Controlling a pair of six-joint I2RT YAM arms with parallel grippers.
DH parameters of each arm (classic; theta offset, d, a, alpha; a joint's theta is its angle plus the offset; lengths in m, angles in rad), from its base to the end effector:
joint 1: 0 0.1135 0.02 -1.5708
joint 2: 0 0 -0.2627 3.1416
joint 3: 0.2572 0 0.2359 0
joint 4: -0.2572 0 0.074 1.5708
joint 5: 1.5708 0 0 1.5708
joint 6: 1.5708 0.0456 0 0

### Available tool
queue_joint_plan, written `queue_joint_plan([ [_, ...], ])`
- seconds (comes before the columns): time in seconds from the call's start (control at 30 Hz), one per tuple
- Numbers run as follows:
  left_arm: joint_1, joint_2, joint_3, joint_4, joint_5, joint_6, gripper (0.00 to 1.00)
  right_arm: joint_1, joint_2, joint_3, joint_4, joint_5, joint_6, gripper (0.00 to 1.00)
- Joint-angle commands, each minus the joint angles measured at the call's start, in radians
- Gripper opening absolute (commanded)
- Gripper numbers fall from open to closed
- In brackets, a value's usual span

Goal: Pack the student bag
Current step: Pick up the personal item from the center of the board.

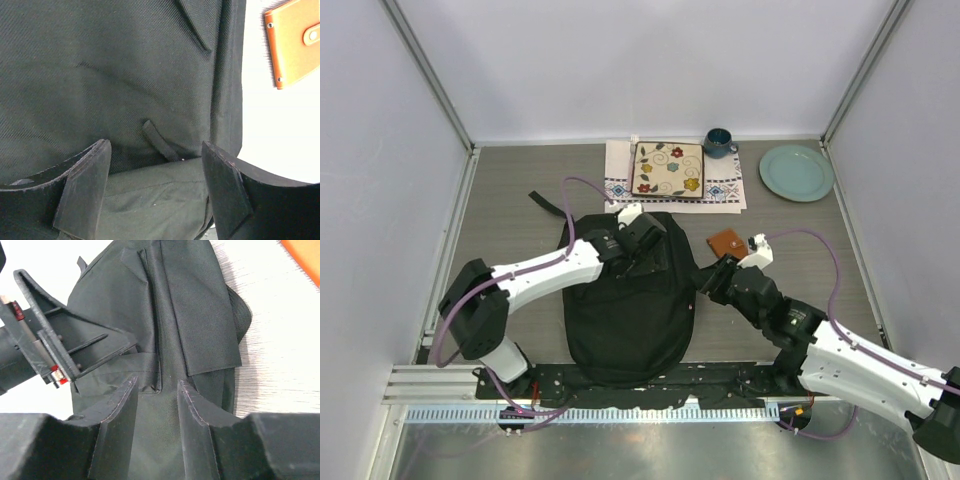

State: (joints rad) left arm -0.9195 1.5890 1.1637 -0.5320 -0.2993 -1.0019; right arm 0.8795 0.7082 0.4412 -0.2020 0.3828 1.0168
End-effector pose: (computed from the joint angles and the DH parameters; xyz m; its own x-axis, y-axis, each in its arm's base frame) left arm 0.2077 -0.2504 0.2406 -0.8206 -0.2515 -0.5133 -0.0636 0.9326 -0.3552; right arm 0.1152 0.1125 0.2295 -0.5787 0.5381 -0.6129 -0.0192 0.7423 0.6698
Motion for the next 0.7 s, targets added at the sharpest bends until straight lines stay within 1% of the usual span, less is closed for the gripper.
queue_joint_plan([
  [0.0,0.007,0.048,0.079,0.000,0.002,-0.038,0.74,-0.004,-0.045,-0.007,-0.016,0.039,-0.001,0.42],
  [0.13,0.007,0.084,0.108,-0.008,0.009,-0.043,0.63,-0.004,-0.058,-0.013,-0.022,0.036,-0.007,0.42],
  [0.17,0.007,0.098,0.120,-0.017,0.009,-0.046,0.62,-0.004,-0.061,-0.013,-0.022,0.036,-0.007,0.41],
  [0.33,0.007,0.115,0.117,-0.042,-0.004,-0.050,0.49,-0.004,-0.069,-0.012,-0.027,0.036,-0.015,0.42],
  [0.47,0.005,0.132,0.114,-0.068,-0.020,-0.052,0.45,-0.004,-0.072,-0.012,-0.028,0.044,-0.023,0.42],
  [0.6,0.002,0.167,0.125,-0.085,-0.029,-0.046,0.36,-0.004,-0.070,-0.010,-0.030,0.042,-0.026,0.42],
  [0.67,-0.004,0.180,0.140,-0.100,-0.040,-0.043,0.34,-0.004,-0.072,-0.010,-0.031,0.042,-0.027,0.42],
])
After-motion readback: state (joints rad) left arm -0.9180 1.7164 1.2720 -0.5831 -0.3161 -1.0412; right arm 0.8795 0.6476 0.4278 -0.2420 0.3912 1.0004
